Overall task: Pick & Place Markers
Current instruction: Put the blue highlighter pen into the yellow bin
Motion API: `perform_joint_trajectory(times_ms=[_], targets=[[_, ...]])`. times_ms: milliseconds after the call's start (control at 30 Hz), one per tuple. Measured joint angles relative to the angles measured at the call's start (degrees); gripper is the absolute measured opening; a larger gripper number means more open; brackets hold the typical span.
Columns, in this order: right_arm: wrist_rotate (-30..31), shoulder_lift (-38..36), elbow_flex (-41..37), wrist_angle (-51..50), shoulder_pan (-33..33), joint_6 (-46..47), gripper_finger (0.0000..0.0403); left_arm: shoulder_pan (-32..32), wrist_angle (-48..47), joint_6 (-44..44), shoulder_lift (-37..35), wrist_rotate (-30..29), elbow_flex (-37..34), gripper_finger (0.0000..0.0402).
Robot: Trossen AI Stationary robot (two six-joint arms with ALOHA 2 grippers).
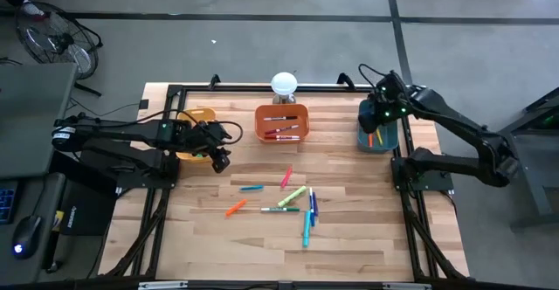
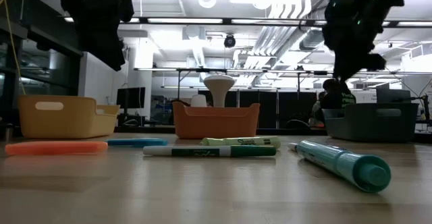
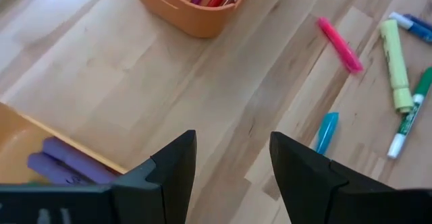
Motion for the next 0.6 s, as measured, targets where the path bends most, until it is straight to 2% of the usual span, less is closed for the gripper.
perform_joint_trajectory(times_ms=[167, 367, 600], targets=[[-8.47, -3.44, 0.0, 4.37, 6.16, -9.8, 0.011, 0.0, 0.55, -2.94, 0.0, 1.85, 0.0, 0.0186], [-15.53, -3.84, 0.0, 12.86, 17.43, -19.42, 0.011, -0.02, 1.09, -5.45, 0.0, 2.98, 0.0, 0.0186], [-16.87, -2.67, 0.0, 24.48, 32.93, -32.18, 0.011, -0.02, 1.53, -6.9, 0.0, 4.43, 0.0, 0.0186]])
